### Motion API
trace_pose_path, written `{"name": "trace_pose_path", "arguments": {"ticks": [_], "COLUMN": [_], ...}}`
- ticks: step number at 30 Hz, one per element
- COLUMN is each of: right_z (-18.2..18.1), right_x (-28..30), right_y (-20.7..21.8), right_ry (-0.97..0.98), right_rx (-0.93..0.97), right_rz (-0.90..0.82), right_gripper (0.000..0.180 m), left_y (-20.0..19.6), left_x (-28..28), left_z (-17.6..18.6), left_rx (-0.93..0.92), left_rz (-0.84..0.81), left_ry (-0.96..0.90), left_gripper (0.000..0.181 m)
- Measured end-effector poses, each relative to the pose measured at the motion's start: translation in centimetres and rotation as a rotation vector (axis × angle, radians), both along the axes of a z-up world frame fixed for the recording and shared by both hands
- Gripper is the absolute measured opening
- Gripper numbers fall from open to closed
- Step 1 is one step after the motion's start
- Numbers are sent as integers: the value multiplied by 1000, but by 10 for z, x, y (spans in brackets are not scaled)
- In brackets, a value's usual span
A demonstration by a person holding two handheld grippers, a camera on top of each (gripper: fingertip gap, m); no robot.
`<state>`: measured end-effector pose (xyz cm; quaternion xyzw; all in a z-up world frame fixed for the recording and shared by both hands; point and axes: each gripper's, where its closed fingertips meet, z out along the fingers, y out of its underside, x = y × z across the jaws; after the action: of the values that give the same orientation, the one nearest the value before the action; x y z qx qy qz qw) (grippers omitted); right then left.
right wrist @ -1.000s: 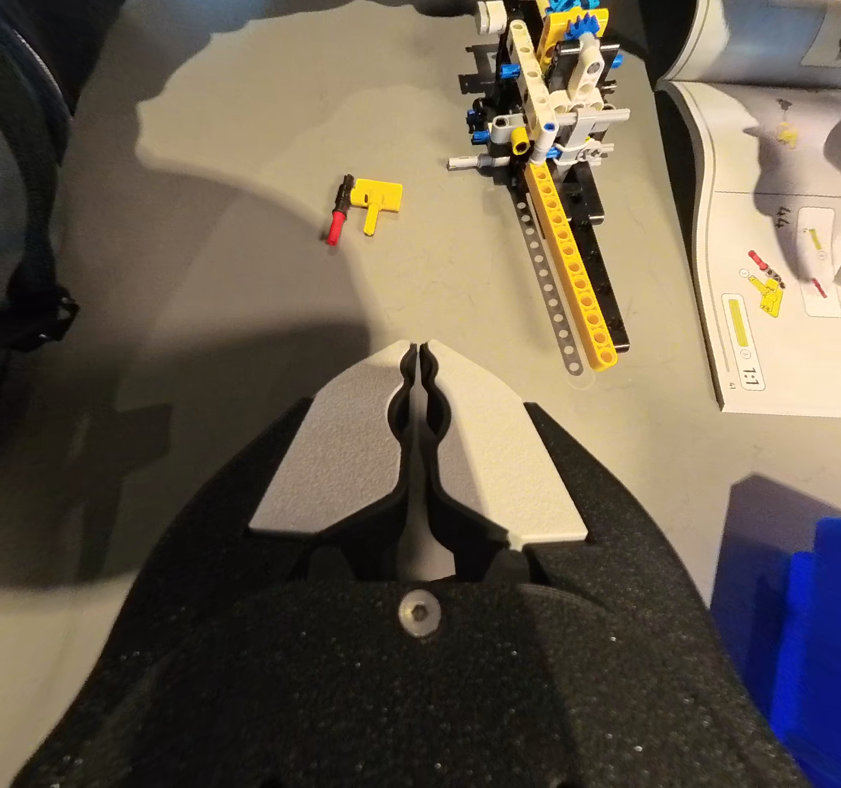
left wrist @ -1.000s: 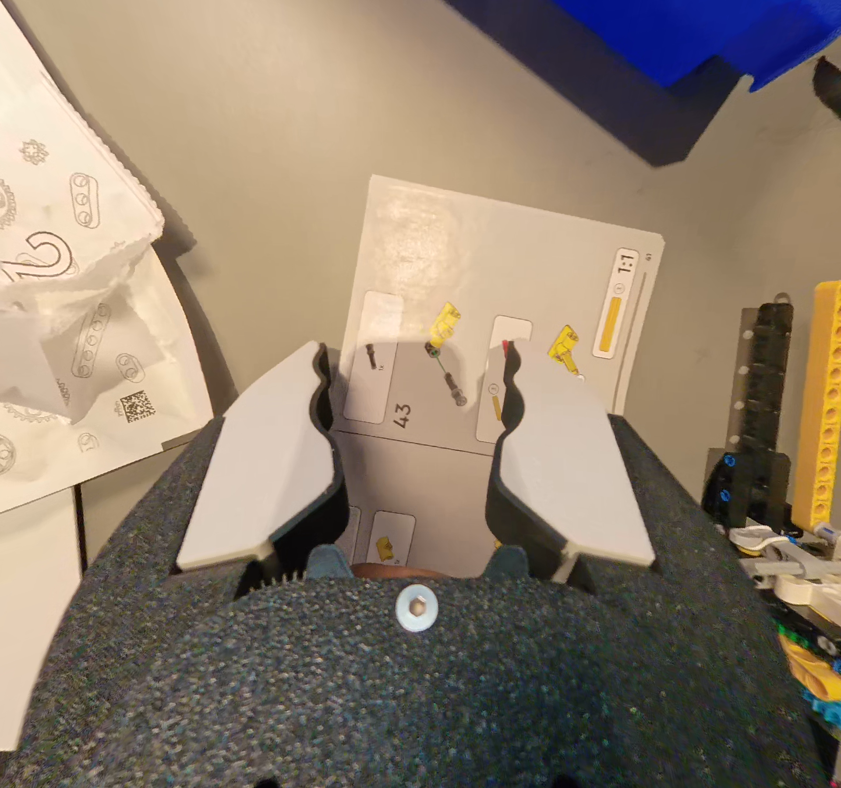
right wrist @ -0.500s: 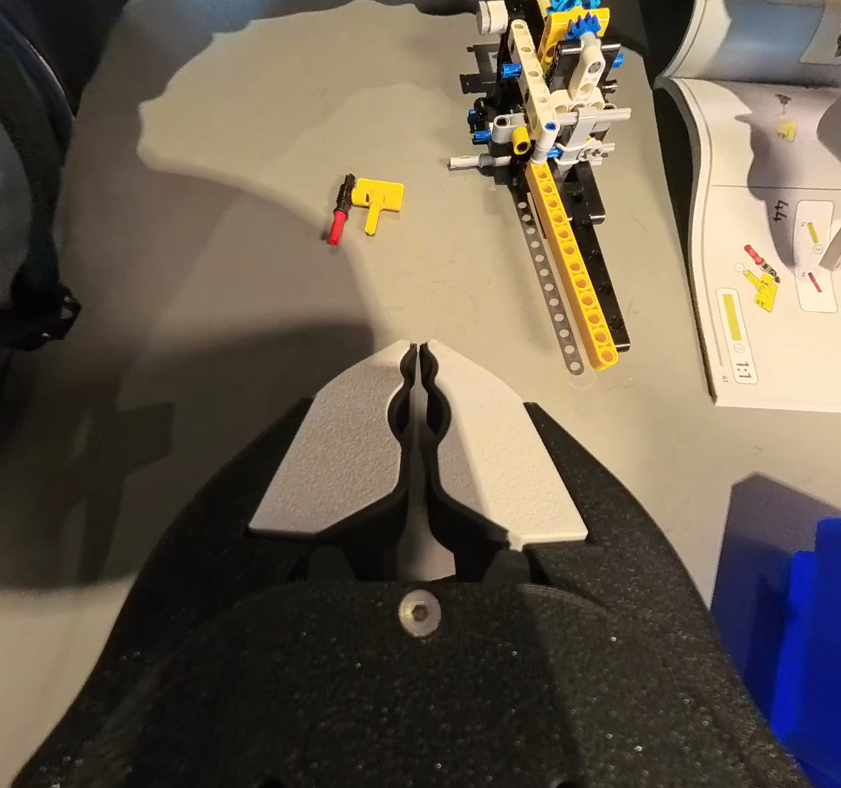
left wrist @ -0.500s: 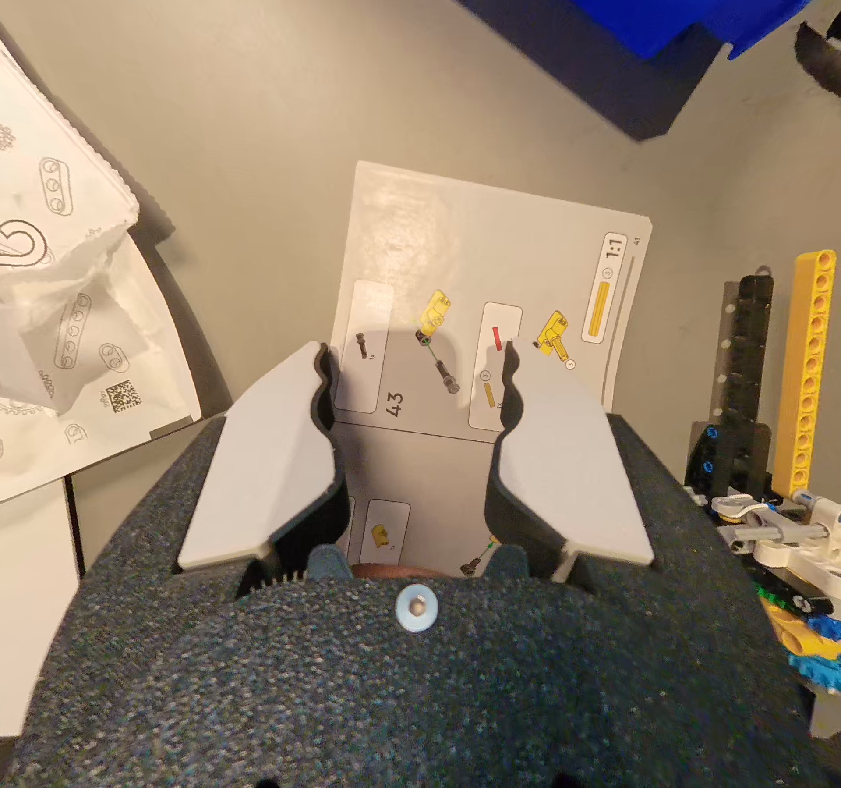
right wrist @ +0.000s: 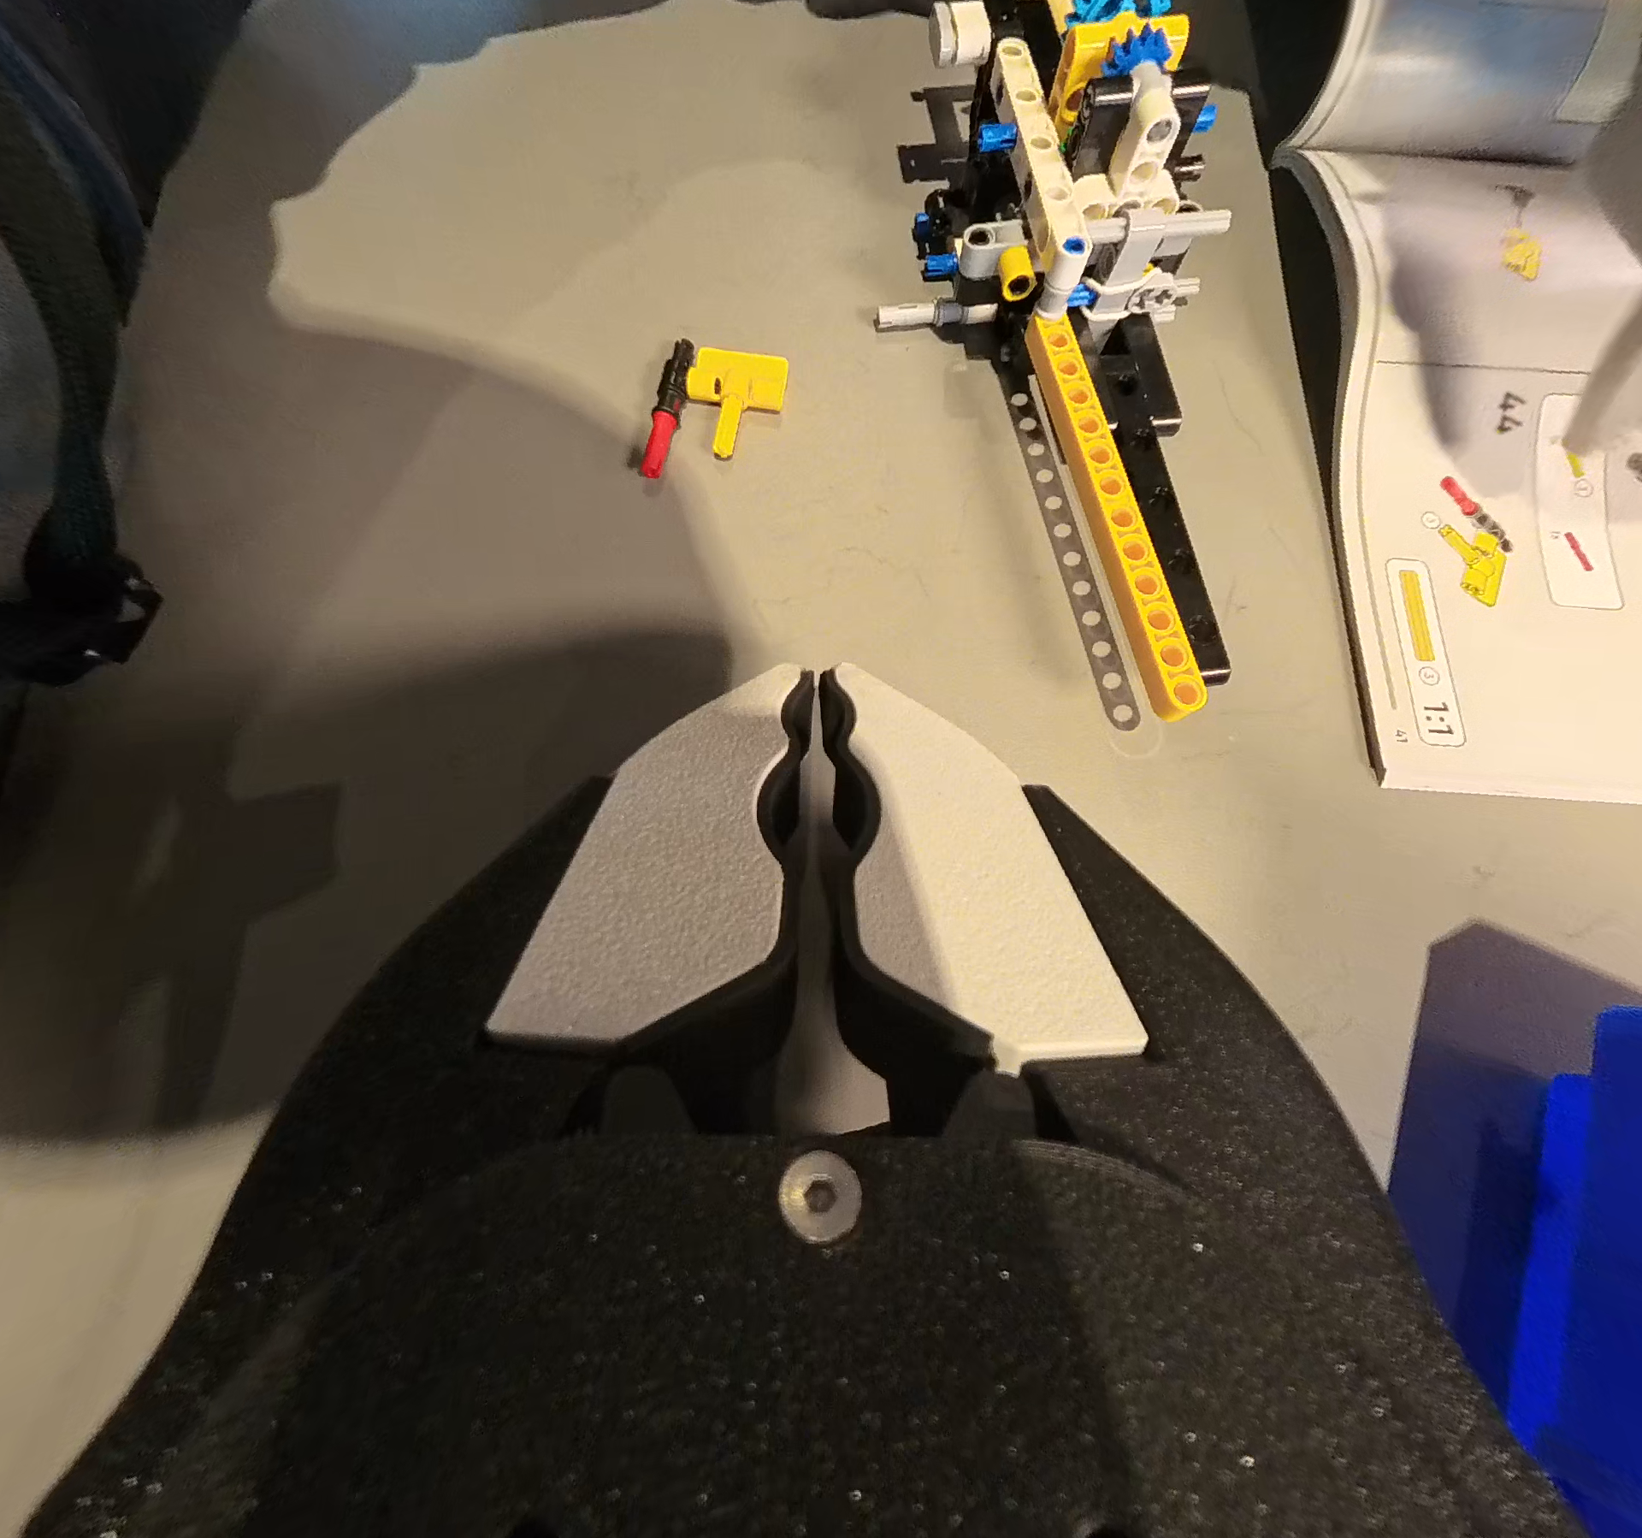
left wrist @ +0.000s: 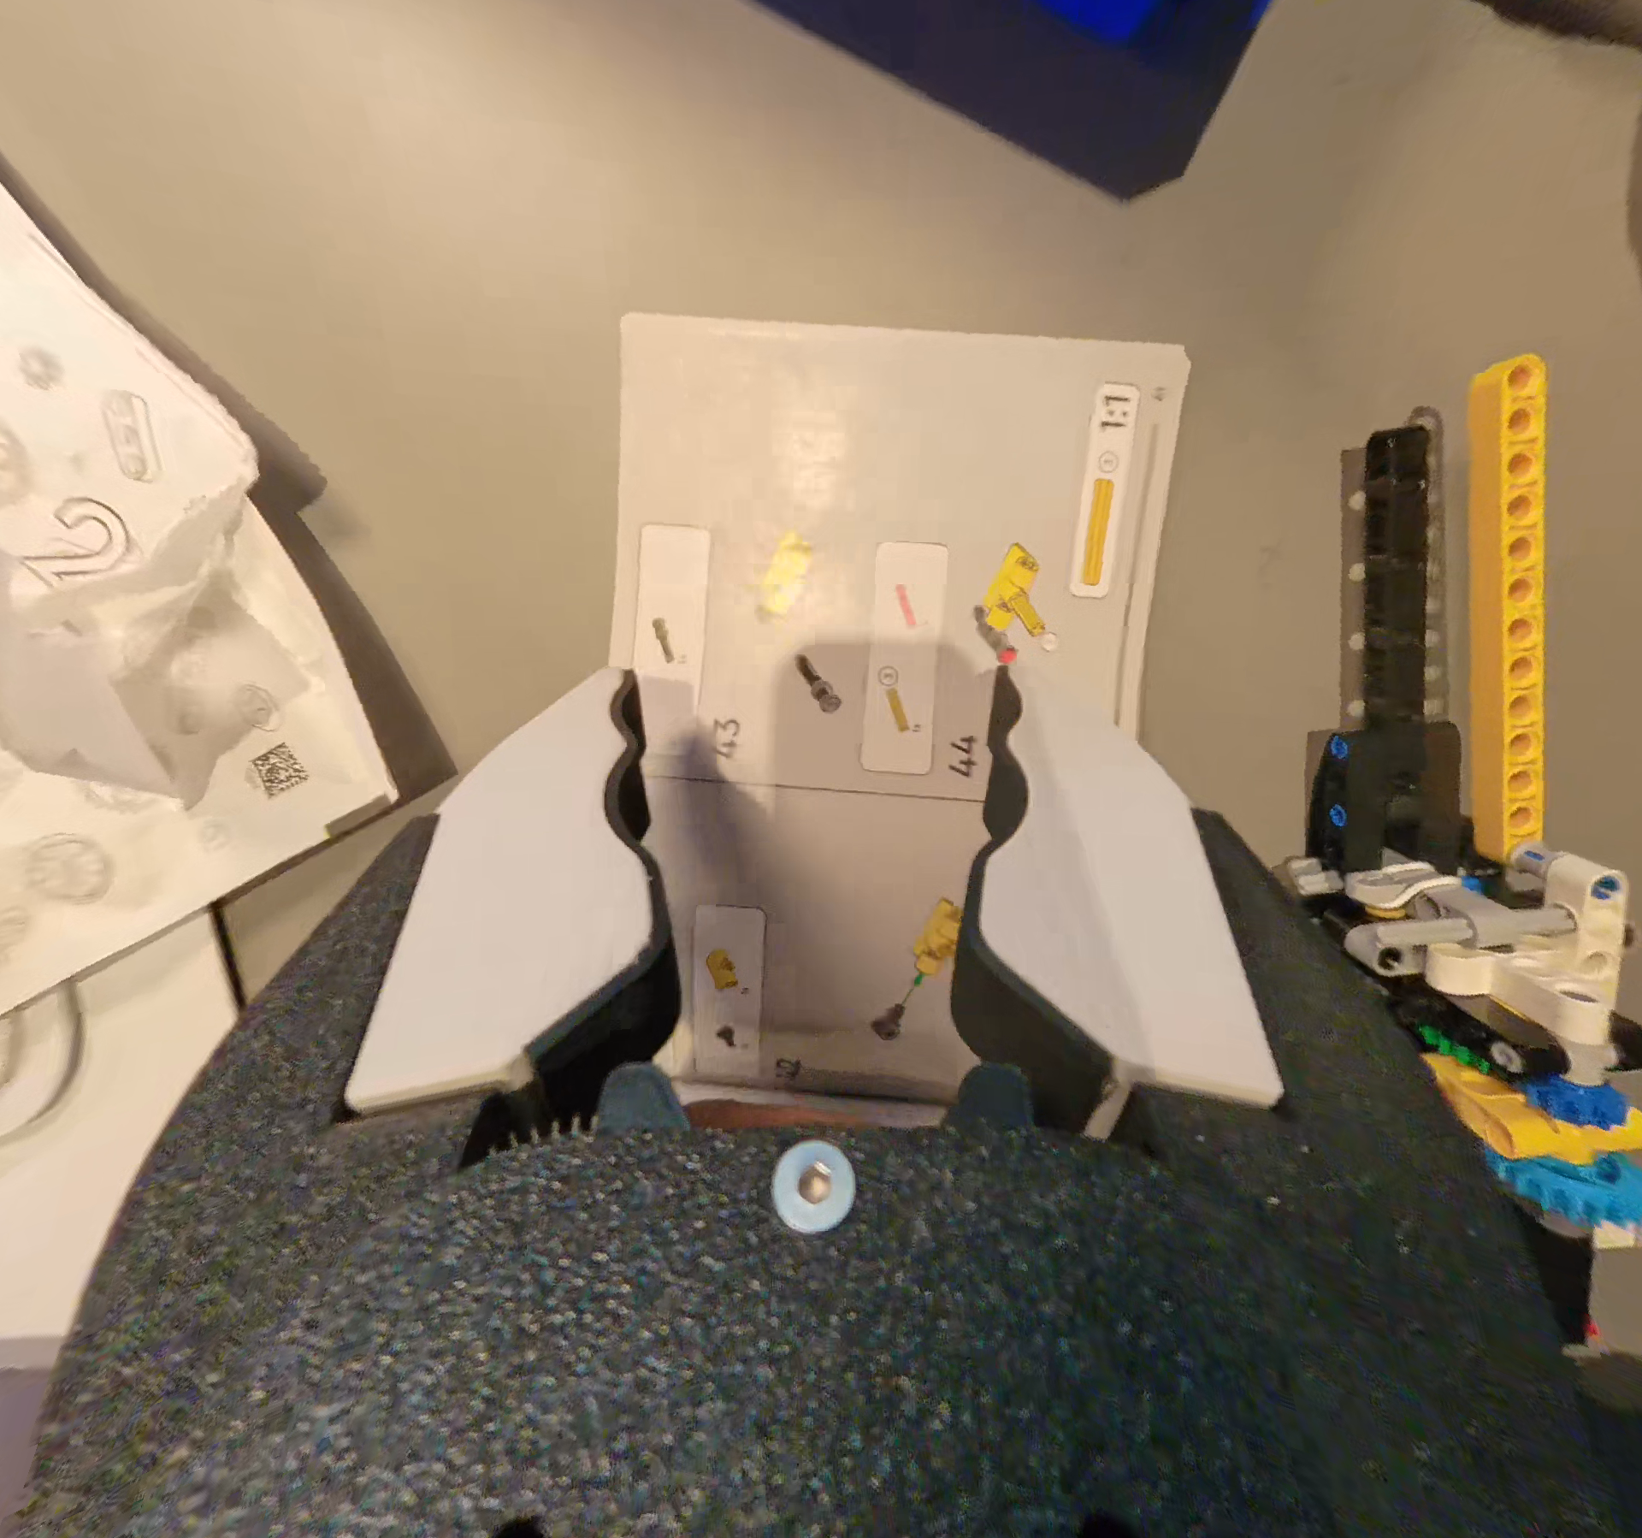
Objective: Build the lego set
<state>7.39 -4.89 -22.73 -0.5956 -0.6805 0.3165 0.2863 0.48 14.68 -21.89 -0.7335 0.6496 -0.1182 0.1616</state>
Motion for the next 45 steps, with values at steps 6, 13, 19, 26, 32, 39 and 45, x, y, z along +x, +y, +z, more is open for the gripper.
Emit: {"name": "trace_pose_path", "arguments": {"ticks": [6, 13, 19, 26, 32, 39, 45], "right_z": [0, 0, 0, 0, -1, -1, -1], "right_x": [0, 0, 0, 0, 0, 0, 0], "right_y": [0, 1, 0, 0, 0, 1, 1], "right_ry": [0, -2, -1, -2, -5, -4, -3], "right_rx": [-1, 0, 1, 1, 1, -2, 0], "right_rz": [0, -4, 0, 0, 0, -4, -7], "right_gripper": [1, 1, 1, 1, 1, 1, 2], "left_y": [-35, -31, -28, -27, -25, -22, -23], "left_x": [-3, -7, -12, -14, -16, -20, -21], "left_z": [4, -8, -9, -8, -4, -2, 2], "left_rx": [126, 202, 170, 114, 80, 75, 77], "left_rz": [-147, -162, -131, -95, -62, -43, -40], "left_ry": [28, 142, 141, 98, 55, 54, 52], "left_gripper": [86, 98, 96, 95, 93, 92, 91]}}
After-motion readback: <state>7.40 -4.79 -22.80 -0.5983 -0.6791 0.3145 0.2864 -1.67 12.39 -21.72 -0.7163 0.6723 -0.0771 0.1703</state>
